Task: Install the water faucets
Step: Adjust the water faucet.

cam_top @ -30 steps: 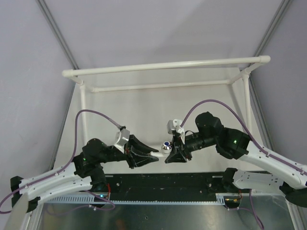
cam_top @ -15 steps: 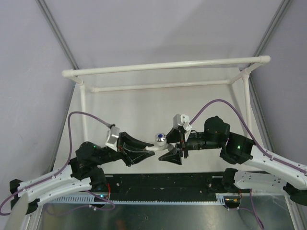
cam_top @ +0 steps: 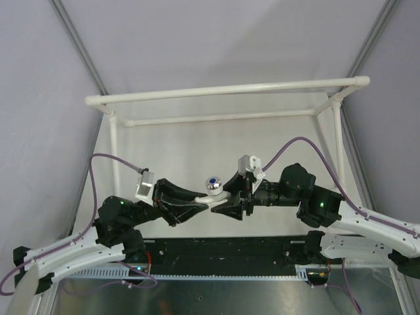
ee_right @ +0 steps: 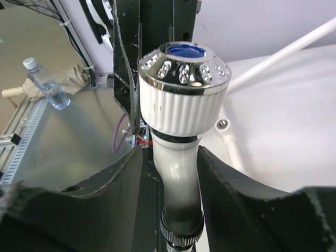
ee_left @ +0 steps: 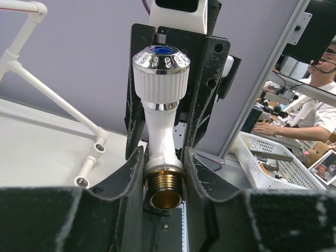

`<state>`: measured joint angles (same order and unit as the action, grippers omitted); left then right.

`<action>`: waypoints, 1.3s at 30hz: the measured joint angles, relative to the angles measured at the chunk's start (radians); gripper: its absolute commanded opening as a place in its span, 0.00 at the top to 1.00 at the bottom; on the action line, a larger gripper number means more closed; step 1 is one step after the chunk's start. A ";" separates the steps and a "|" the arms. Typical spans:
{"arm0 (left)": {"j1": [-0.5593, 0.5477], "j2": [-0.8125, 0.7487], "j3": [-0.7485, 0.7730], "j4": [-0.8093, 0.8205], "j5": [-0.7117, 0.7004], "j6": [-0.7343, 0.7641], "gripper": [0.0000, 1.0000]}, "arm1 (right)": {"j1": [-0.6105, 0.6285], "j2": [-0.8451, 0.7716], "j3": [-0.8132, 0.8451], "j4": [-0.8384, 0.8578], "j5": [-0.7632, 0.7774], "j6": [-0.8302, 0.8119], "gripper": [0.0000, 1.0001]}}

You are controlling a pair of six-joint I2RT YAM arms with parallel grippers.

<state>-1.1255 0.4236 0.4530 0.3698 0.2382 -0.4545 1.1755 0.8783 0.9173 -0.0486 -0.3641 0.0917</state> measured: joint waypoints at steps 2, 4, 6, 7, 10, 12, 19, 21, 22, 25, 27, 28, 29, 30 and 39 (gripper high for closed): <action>0.000 0.002 -0.001 0.011 0.000 -0.004 1.00 | 0.001 0.000 -0.003 0.024 0.005 0.006 0.54; 0.000 0.002 -0.004 0.018 0.000 -0.010 1.00 | 0.001 0.000 -0.003 0.043 0.005 0.011 0.57; 0.000 0.002 -0.010 0.028 0.000 -0.016 1.00 | 0.001 0.001 -0.003 0.057 0.004 0.014 0.63; 0.000 0.002 -0.013 0.035 0.001 -0.017 1.00 | 0.001 0.002 -0.003 0.066 0.004 0.014 0.66; -0.001 0.002 -0.014 0.051 0.006 -0.025 1.00 | 0.001 0.008 -0.004 0.082 -0.005 0.023 0.74; -0.001 0.002 -0.015 0.069 0.011 -0.027 1.00 | 0.001 0.008 -0.004 0.094 -0.011 0.029 0.79; -0.002 0.002 -0.016 0.080 0.011 -0.028 0.99 | 0.000 0.013 -0.004 0.108 -0.027 0.032 1.00; -0.002 0.002 -0.016 0.082 0.012 -0.029 0.83 | 0.000 0.013 -0.004 0.109 -0.029 0.032 1.00; -0.002 0.002 -0.016 0.083 0.012 -0.032 0.70 | 0.000 0.013 -0.004 0.110 -0.029 0.035 1.00; -0.002 0.002 -0.022 0.093 0.008 -0.038 0.27 | 0.001 0.011 -0.004 0.111 -0.019 0.053 1.00; -0.002 0.000 -0.033 0.101 0.000 -0.038 0.08 | 0.004 0.009 -0.004 0.095 0.012 0.078 1.00; -0.002 -0.005 -0.042 0.101 -0.007 -0.038 0.04 | 0.005 0.005 -0.004 0.076 0.035 0.092 1.00; -0.002 -0.014 -0.051 0.099 -0.019 -0.038 0.02 | 0.002 -0.003 -0.005 0.051 0.061 0.103 1.00; -0.002 -0.027 -0.062 0.093 -0.033 -0.039 0.01 | -0.004 -0.014 -0.005 0.021 0.087 0.119 1.00; 0.001 -0.209 -0.106 -0.086 -0.269 -0.032 0.00 | -0.127 -0.171 -0.005 -0.316 0.292 0.227 1.00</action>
<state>-1.1244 0.2146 0.3466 0.2836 -0.0311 -0.4870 1.0485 0.7078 0.9127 -0.3645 -0.0723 0.3183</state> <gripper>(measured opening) 0.994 0.333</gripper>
